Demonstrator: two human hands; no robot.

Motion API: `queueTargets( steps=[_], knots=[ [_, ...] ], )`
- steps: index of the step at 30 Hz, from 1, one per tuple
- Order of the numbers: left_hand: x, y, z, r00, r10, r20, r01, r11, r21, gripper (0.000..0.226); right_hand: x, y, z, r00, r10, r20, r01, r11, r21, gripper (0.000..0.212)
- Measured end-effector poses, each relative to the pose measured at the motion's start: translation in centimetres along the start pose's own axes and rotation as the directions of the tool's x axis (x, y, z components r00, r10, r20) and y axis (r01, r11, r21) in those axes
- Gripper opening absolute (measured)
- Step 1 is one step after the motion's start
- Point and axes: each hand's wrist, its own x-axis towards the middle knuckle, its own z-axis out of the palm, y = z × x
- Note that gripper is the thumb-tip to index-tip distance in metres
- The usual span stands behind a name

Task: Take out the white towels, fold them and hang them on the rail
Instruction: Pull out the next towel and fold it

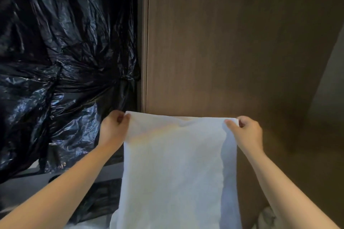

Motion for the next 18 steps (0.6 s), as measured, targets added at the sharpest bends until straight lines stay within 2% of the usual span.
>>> queueTargets(
  steps=[6,9,13,18],
  knots=[
    [-1.5,0.9,-0.2,1.0,-0.013,0.019,0.015,0.995,-0.098,0.02,-1.2,-0.1,0.1,0.999,0.04,0.001,-0.039,0.986,0.16,0.035],
    [-3.0,1.4,-0.8,0.997,-0.067,0.048,0.076,0.975,-0.21,0.025,-2.3,-0.8,-0.2,0.996,0.085,0.023,-0.088,0.961,0.261,0.029],
    [-6.0,2.6,-1.3,0.986,-0.101,0.134,0.142,0.926,-0.35,0.021,-5.2,-2.6,-0.4,0.992,0.059,0.11,-0.097,0.919,0.382,0.005],
    [-9.6,4.2,-1.0,0.964,-0.112,0.243,0.215,0.865,-0.454,0.017,-8.7,-4.4,-0.2,0.958,-0.044,0.283,-0.094,0.885,0.456,0.008]
  ],
)
